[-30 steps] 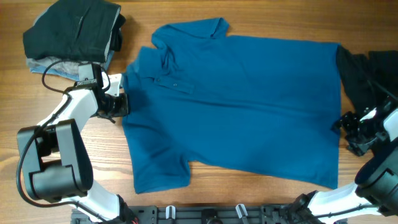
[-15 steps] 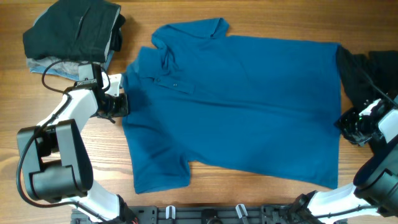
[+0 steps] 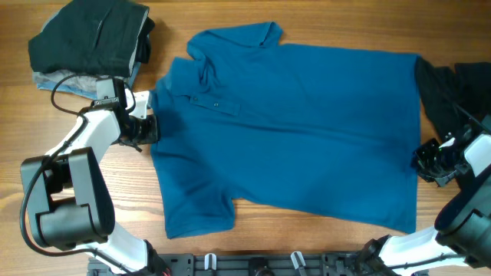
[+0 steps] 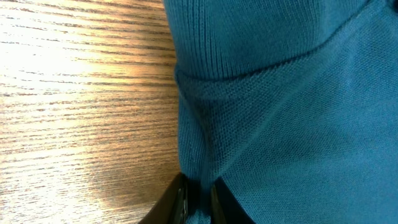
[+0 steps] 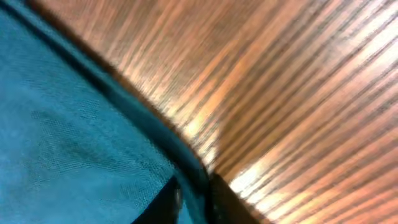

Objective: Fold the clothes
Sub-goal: 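Hold the polo's left and right side edges with both grippers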

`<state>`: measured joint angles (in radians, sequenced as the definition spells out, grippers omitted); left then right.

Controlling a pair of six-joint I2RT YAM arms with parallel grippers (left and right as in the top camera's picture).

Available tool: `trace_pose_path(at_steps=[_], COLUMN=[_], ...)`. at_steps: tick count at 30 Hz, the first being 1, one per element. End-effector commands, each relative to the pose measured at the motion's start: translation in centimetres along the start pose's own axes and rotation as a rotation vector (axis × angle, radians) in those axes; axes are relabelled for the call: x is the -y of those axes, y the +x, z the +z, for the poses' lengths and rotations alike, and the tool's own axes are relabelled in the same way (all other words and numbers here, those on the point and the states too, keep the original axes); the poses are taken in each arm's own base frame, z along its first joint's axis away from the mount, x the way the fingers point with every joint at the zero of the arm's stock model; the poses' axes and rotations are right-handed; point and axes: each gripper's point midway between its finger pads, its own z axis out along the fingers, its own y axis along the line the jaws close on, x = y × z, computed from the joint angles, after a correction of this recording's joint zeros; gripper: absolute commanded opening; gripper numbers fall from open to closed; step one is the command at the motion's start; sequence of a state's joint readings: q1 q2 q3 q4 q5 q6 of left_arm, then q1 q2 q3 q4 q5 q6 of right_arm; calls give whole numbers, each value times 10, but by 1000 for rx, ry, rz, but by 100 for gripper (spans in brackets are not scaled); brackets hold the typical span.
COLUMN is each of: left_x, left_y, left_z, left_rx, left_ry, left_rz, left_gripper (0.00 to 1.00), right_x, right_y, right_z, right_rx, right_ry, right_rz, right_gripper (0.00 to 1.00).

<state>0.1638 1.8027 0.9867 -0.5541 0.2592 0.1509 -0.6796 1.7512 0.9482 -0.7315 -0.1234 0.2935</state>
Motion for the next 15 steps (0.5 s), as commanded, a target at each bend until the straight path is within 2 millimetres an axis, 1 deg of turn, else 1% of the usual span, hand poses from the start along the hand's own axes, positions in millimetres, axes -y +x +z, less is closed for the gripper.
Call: trace_pose_path(at_steps=[1, 5, 9, 10, 12, 13, 15], left_x=[-6, -6, -4, -4, 1, 4, 8], left_y=[-3, -3, -3, -4, -9, -11, -14], left_z=[-5, -5, -5, -5, -5, -5, -5], left_rx=[12, 12, 13, 17, 36, 45, 59], left_ry=[-31, -30, -18, -14, 13, 31, 52], left_rz=[-13, -13, -13, -13, -8, -6, -1], left_gripper=[15, 15, 24, 28, 37, 44, 52], right_x=[15, 12, 9, 10, 20, 21, 21], right_y=[17, 7, -6, -8, -6, -5, -4], right_z=[19, 12, -3, -7, -11, -11, -11], right_rx=[-63, -43, -24, -26, -33, -38, -43], right_ry=[58, 55, 67, 80, 140, 145, 146], right_rz=[24, 9, 9, 9, 17, 19, 21], right_gripper=[5, 4, 4, 4, 4, 4, 4])
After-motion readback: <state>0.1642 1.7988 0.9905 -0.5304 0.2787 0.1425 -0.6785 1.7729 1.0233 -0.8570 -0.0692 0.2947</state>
